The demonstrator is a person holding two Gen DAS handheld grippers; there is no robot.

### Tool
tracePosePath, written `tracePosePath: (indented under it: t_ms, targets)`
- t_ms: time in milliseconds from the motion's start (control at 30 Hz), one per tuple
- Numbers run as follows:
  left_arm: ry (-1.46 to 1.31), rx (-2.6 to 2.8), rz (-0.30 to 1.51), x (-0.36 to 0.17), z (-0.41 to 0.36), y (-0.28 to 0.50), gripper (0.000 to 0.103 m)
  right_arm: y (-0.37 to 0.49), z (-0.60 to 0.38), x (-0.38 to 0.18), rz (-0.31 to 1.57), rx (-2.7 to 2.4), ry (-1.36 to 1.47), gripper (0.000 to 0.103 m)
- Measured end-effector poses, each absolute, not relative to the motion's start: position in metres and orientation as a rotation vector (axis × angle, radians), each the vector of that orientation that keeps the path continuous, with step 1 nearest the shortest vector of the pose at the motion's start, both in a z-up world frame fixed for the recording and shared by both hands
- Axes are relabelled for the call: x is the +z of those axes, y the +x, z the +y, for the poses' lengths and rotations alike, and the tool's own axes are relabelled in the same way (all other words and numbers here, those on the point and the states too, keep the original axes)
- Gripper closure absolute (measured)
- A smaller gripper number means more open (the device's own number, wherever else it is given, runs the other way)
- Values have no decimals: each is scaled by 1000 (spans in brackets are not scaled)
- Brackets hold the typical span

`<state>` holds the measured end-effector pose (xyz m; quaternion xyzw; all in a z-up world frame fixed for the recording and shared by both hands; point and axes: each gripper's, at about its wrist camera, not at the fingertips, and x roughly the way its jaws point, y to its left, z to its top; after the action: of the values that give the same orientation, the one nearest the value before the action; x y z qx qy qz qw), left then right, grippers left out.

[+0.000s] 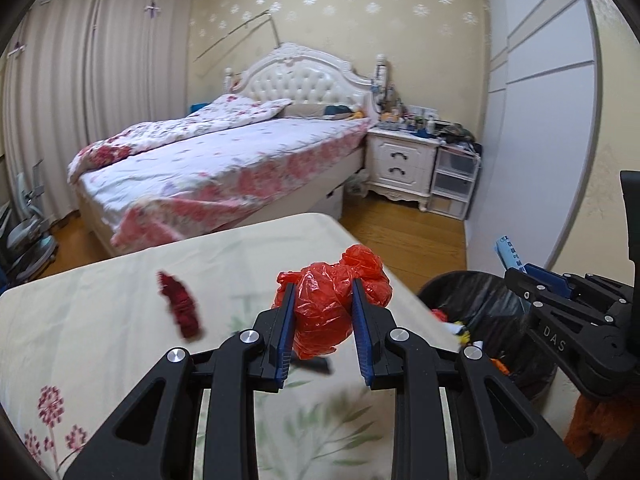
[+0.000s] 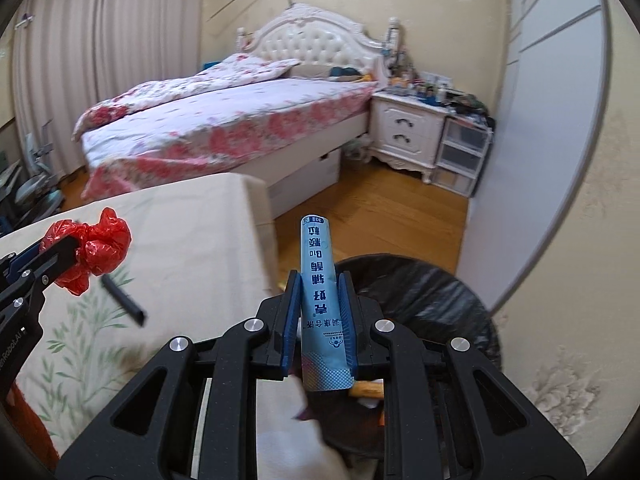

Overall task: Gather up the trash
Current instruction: 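Carry the red bag and blue tube over the black bin and open both grippers, then return to the table and grasp the black pen with the right gripper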

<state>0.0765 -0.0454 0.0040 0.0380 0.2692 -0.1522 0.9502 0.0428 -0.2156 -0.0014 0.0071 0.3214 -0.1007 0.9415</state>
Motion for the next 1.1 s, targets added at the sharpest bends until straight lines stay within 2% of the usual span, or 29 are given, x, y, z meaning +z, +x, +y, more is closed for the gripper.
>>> tracePosePath:
  t_ms: [400,800,933,1000,1100]
  targets:
    - [145,-426,547,-6,-124,102,76,47,-264,-19,643,-332,64,84]
    - [200,-480,576,-18,-163,116,75,50,-294,-34,660,-388,129,83]
    - [203,-480,596,-23,-167,121,64,50,-299,-38,663,-402,153,76]
    - [204,-479,606,-25,-167,122,51,49,-302,-41,665,-415,158,72]
    - [203,-470,609,-28,-166,123,41,46,-307,-42,659,-437,177,64]
